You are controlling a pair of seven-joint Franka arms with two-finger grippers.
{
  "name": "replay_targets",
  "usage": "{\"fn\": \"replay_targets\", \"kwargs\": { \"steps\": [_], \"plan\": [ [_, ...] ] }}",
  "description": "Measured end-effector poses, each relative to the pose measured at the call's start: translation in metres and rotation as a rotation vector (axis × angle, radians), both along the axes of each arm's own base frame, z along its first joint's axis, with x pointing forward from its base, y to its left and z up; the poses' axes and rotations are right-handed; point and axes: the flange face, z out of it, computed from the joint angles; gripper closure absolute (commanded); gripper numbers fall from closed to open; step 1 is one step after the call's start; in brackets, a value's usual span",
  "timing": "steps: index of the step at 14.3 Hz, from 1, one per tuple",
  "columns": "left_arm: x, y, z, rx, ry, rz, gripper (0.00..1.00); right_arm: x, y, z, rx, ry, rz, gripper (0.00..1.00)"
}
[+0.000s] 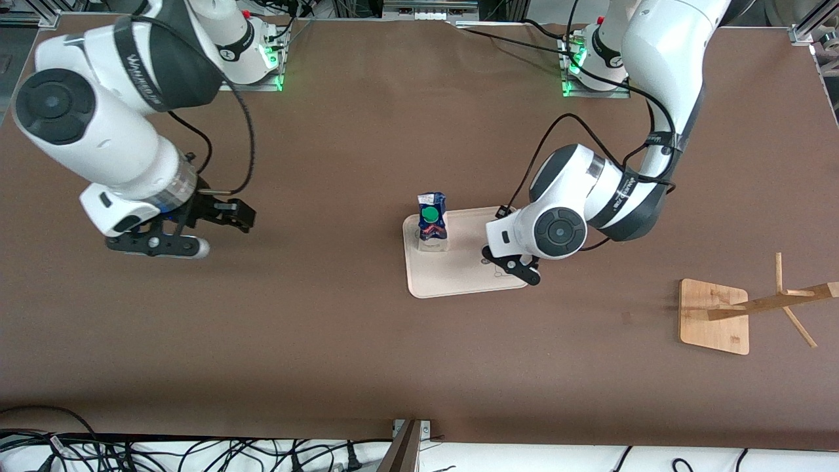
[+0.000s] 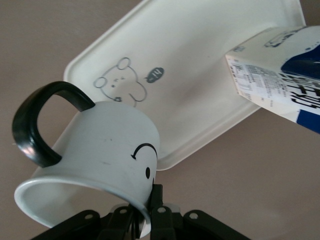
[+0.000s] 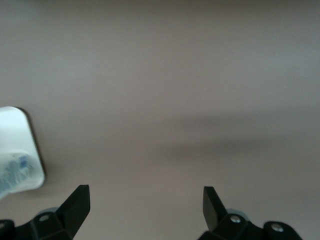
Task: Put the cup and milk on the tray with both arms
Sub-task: 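Carry the mug to the tray while the right gripper returns to rest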
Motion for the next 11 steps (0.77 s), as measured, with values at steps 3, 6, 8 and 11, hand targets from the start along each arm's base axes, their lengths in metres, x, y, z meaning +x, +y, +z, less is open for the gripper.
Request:
{"fn": "replay_targets", "kwargs": {
  "steps": [3,6,8,11],
  "plan": [
    [-0.006,-0.013,-0.018,-0.017,0.048,0.023,1.0,0.006,-0.074,0.007,0.012,0.04,-0.037,0.0],
    [-0.015,-0.03,-0.034,0.019,0.069,0.064,1.0,0.01,-0.13,0.008,0.003,0.049,-0.026,0.0],
    [-0.018,-0.037,-0.043,0.051,0.075,0.106,1.0,0.007,-0.142,0.007,-0.002,0.08,-0.025,0.0],
    [-0.018,-0.039,-0.049,0.07,0.077,0.131,1.0,0.007,-0.153,0.014,-0.005,0.073,-0.008,0.0]
  ]
}}
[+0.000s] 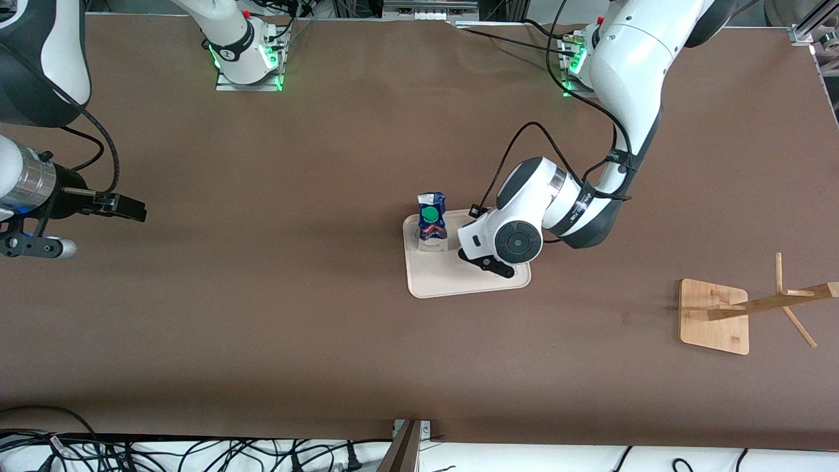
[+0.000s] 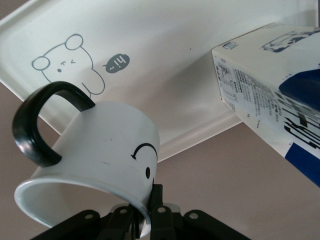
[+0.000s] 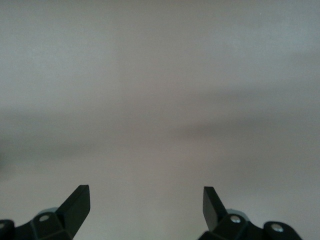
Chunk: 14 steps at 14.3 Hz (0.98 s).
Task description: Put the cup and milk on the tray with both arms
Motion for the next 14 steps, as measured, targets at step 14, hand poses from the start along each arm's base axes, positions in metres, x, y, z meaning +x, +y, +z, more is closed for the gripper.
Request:
{"fn": "replay_targets", "kwargs": {
  "steps": [14],
  "plan": [
    [0.01,0.0,-0.031,0.045,-0.033,0.058,1.0,-0.001,-0.063,0.033,0.033,-0.103,0.169,0.0]
  ]
}}
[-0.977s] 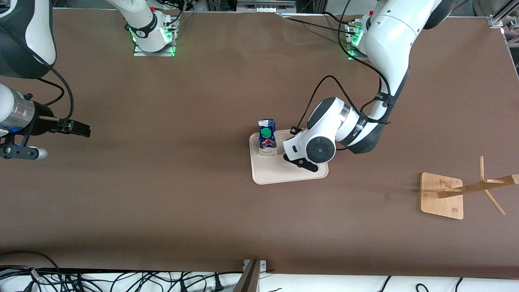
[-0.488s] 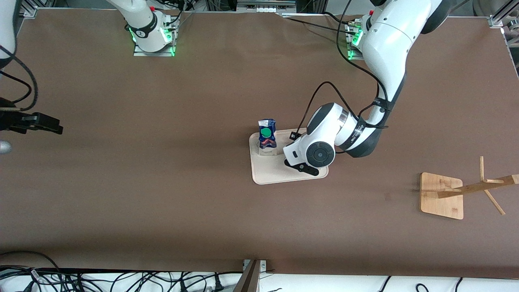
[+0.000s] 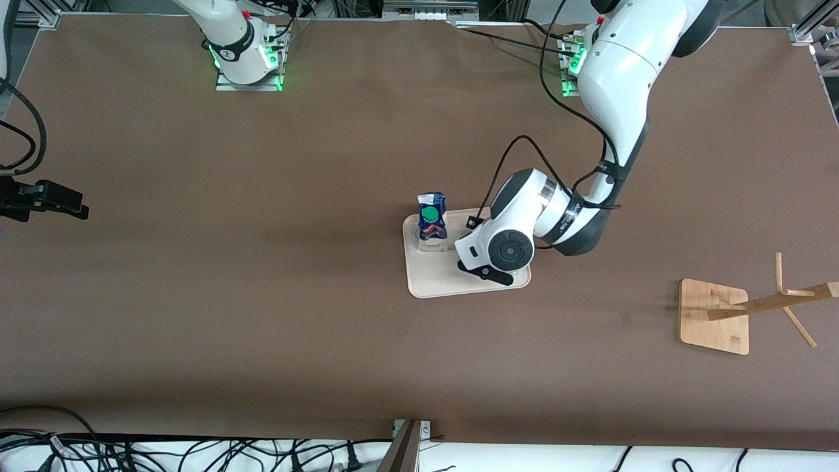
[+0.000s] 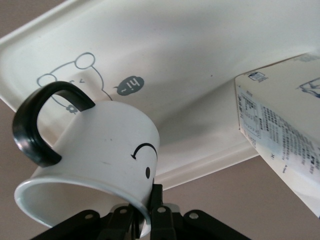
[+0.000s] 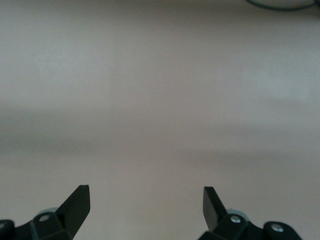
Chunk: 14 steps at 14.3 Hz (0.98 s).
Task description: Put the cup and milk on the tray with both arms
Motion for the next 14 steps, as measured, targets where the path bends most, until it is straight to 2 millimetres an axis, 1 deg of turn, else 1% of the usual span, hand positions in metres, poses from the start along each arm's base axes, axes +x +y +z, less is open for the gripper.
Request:
{"fn": "replay_targets", "kwargs": {
  "steps": [1,2,4,5,6,7,8,9,12,14],
  "plan": [
    [0.001,0.002,0.0,0.004,-0.002,0.007,1.0,-0.003,-0.002,0.002,0.0,-0.006,0.006,0.0],
    [0.002,0.003,0.0,0.009,-0.004,0.016,0.95,-0.006,-0.006,0.003,0.008,-0.011,0.007,0.0],
    [0.003,0.002,0.0,0.016,-0.01,0.035,0.91,-0.014,-0.015,0.006,-0.005,-0.011,0.009,0.0],
    [0.003,0.002,0.0,0.017,-0.011,0.041,0.78,-0.017,-0.014,0.007,-0.023,-0.008,0.017,0.0],
    [0.003,0.001,0.0,0.018,-0.014,0.046,0.42,-0.02,-0.008,0.008,-0.037,-0.005,0.031,0.0],
    [0.003,0.001,0.0,0.019,-0.019,0.053,0.22,-0.021,-0.001,0.008,-0.042,-0.004,0.045,0.0],
    [0.004,0.001,0.0,0.022,-0.022,0.064,0.17,-0.022,0.004,0.009,-0.043,-0.004,0.055,0.0],
    [0.004,0.0,0.0,0.023,-0.023,0.067,0.0,-0.024,0.006,0.01,-0.043,0.001,0.058,0.0],
    [0.004,0.0,0.0,0.024,-0.024,0.069,0.0,-0.033,0.003,0.004,-0.037,0.079,0.049,0.0],
    [0.004,0.0,0.001,0.031,-0.026,0.086,0.0,-0.035,-0.001,0.004,-0.035,0.097,0.04,0.0]
  ]
}}
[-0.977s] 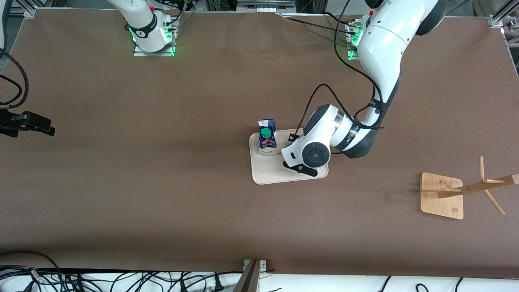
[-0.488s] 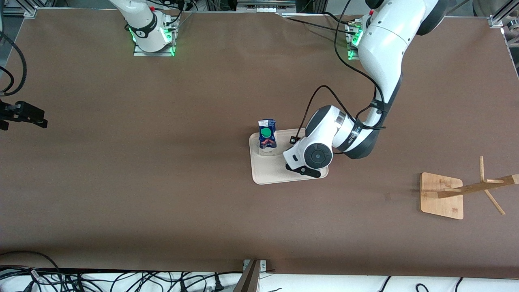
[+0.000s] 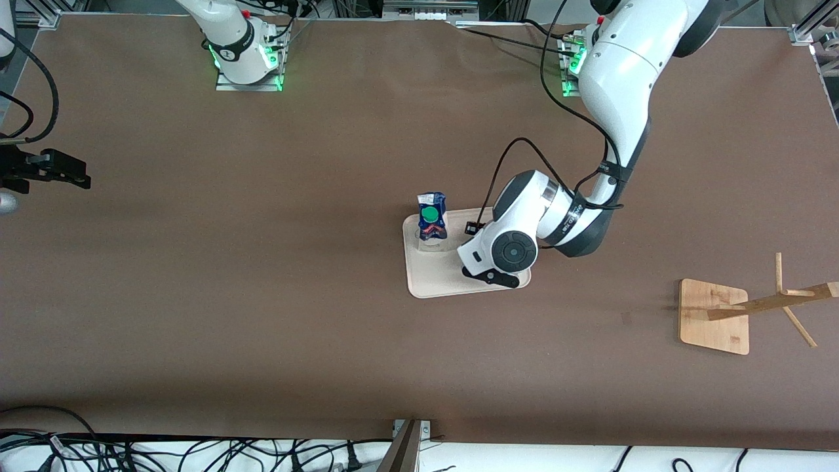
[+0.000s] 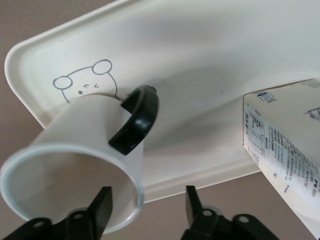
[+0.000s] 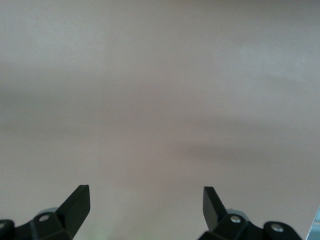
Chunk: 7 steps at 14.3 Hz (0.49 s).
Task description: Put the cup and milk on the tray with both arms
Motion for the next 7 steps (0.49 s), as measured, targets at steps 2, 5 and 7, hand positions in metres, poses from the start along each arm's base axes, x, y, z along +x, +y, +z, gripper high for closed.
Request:
{"fn": "replay_targets", "kwargs": {
  "steps": [2,5,7],
  "plan": [
    [0.001,0.0,0.001,0.007,-0.004,0.02,0.0,0.0,-0.003,0.001,0.0,0.003,-0.005,0.0],
    [0.01,0.007,0.009,0.002,-0.016,0.059,0.0,0.0,-0.003,0.001,0.0,0.007,-0.005,0.0],
    [0.025,0.025,0.034,0.009,-0.06,0.089,0.0,-0.001,-0.002,0.001,0.005,0.009,-0.005,0.0]
  ]
}}
